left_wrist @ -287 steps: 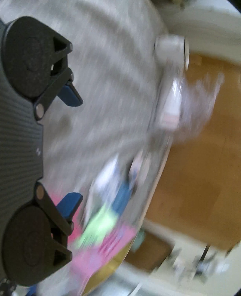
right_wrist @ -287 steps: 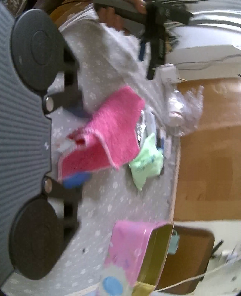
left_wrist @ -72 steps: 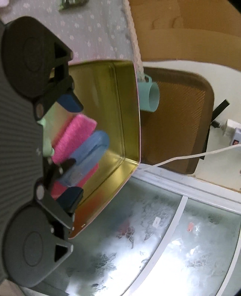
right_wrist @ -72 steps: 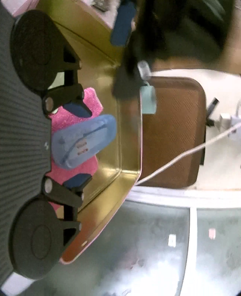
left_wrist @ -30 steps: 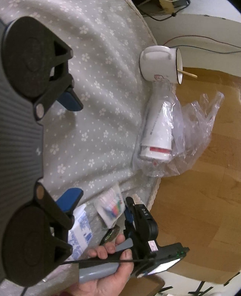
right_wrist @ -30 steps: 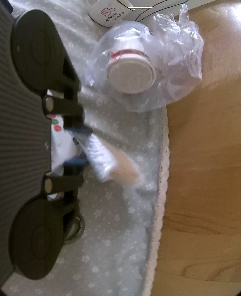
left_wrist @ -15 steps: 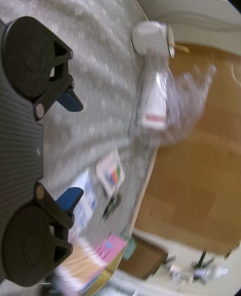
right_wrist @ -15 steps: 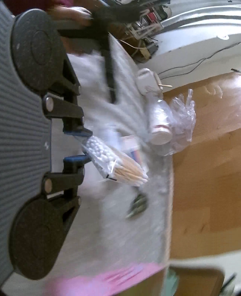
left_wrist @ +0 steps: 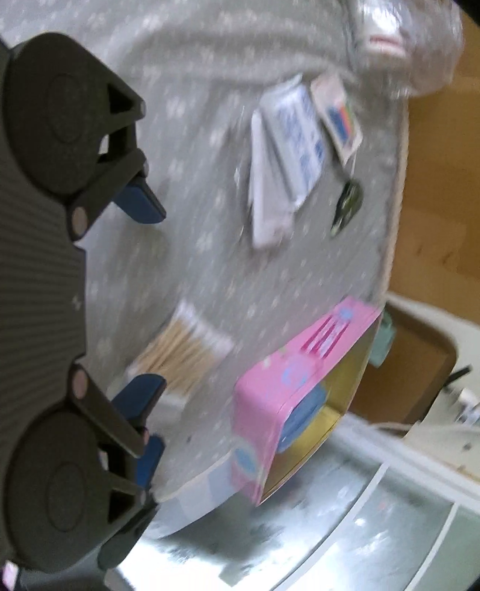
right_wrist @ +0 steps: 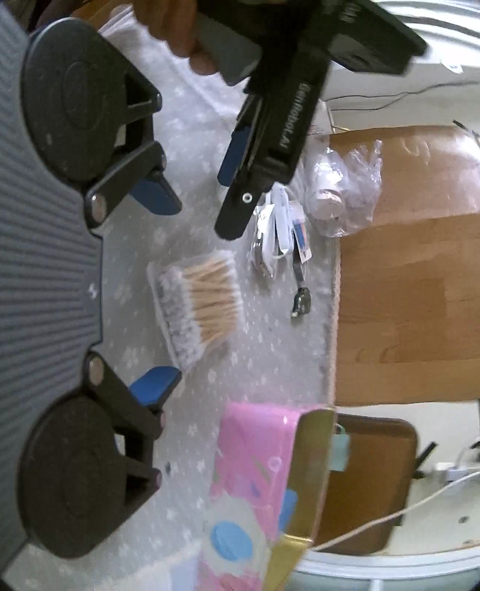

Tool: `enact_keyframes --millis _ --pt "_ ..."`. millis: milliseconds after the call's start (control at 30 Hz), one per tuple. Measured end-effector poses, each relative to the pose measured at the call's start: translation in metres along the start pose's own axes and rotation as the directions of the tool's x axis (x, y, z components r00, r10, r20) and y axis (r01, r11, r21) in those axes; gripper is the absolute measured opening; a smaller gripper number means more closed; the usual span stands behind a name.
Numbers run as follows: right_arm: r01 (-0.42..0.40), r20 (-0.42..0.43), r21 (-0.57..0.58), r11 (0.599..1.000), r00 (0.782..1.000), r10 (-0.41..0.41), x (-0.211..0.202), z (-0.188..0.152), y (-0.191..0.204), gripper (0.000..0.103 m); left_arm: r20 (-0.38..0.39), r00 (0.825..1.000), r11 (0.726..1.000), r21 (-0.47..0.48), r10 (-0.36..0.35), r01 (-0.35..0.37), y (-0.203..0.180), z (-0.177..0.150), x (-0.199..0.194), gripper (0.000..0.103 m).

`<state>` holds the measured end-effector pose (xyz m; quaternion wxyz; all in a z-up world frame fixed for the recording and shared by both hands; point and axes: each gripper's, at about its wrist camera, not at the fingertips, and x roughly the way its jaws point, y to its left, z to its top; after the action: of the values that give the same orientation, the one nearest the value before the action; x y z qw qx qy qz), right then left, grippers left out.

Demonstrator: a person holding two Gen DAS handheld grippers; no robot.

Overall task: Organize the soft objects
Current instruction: 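Carry the cotton swab pack into the pink tin and release it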

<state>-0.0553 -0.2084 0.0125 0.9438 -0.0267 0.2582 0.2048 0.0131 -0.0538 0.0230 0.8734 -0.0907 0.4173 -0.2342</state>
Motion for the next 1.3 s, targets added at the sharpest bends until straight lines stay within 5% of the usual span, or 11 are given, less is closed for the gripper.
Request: enact_keyframes --millis 267,367,433,467,733,867,1000,1100,1200,1300 --pt "0.048 0.041 -0.169 0.984 0.998 -0.042 0.016 -0.003 -0.018 0.091 -0.034 0.998 0.997 0.049 0.060 -0.058 -0.027 0.011 0.035 0.091" --pt "0.047 -0.005 -0.157 0.986 0.999 -0.049 0.029 0.001 -0.032 0.085 -0.037 0.998 0.995 0.087 0.054 -0.051 -0.037 0.011 0.040 0.071" --pt "-0.026 -0.036 -0.078 0.997 0.999 0.023 0.030 0.004 -0.042 0.060 -0.057 0.998 0.995 0.101 0.013 -0.007 -0.043 0.011 0.040 0.063" --pt "-0.059 -0.033 -0.065 0.996 0.998 0.057 0.027 0.002 -0.050 0.057 -0.059 0.998 0.995 0.100 -0.002 0.008 -0.047 0.012 0.039 0.061" --pt "0.021 0.165 -0.048 0.999 0.986 -0.013 -0.006 0.030 -0.060 0.053 0.082 0.993 0.956 0.288 -0.089 0.062 -0.111 0.077 0.024 0.061" --pt "0.125 0.256 -0.026 0.992 0.960 -0.114 -0.006 0.061 -0.086 0.053 0.109 0.986 0.943 0.324 -0.123 0.081 -0.135 0.121 0.057 0.064" --pt "0.217 0.256 0.015 0.976 0.943 -0.214 0.025 0.086 -0.127 0.061 0.107 0.993 0.964 0.267 -0.043 0.013 -0.143 0.152 0.109 0.096" --pt "0.268 0.190 0.026 0.963 0.944 -0.268 0.068 0.100 -0.153 0.072 0.139 0.988 0.974 0.207 0.065 -0.093 -0.132 0.154 0.129 0.095" --pt "0.345 0.132 0.037 0.938 0.929 -0.347 0.102 0.099 -0.174 0.072 0.145 0.989 0.984 0.168 0.025 -0.050 -0.112 0.139 0.117 0.095" --pt "0.302 0.150 0.132 0.944 0.935 -0.320 0.094 0.089 -0.184 0.072 0.193 0.981 0.984 0.168 0.020 -0.053 -0.094 0.118 0.092 0.096"
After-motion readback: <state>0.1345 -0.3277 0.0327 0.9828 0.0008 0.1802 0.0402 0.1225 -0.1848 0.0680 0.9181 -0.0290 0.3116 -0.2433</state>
